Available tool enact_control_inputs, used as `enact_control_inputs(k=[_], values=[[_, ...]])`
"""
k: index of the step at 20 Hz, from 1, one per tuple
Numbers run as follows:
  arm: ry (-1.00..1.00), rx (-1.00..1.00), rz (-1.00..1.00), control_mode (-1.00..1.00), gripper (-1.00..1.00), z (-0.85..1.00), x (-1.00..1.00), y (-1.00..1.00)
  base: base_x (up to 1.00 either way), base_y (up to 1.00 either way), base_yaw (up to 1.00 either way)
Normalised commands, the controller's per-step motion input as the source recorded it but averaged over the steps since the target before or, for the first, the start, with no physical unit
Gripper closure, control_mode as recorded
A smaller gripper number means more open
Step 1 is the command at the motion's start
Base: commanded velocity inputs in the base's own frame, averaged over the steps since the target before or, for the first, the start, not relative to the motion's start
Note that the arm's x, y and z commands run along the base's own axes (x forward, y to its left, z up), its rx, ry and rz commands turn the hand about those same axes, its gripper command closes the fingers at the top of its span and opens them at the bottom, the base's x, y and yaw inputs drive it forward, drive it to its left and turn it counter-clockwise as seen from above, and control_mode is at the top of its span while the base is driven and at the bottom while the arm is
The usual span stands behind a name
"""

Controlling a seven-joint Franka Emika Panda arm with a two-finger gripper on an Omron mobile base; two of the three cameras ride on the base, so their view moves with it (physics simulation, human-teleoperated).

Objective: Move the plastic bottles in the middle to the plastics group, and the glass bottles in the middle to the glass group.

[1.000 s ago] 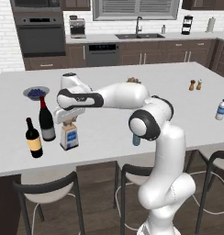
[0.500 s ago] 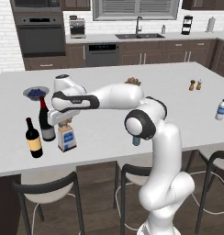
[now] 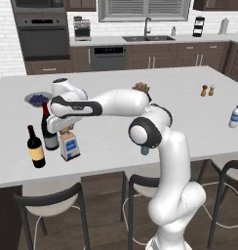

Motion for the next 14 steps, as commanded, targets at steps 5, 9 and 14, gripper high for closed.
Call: enact_control_inputs(k=[5, 9, 14], values=[[0.0, 0.0, 0.0, -1.0, -1.0, 0.0, 0.0, 0.0, 0.0, 0.0, 0.0], [0.0, 0.0, 0.0, -1.0, -1.0, 0.0, 0.0, 0.0, 0.0, 0.0, 0.0], [-0.02, 0.0, 0.0, -1.0, -1.0, 0.0, -0.05, 0.0, 0.0, 0.0, 0.0]])
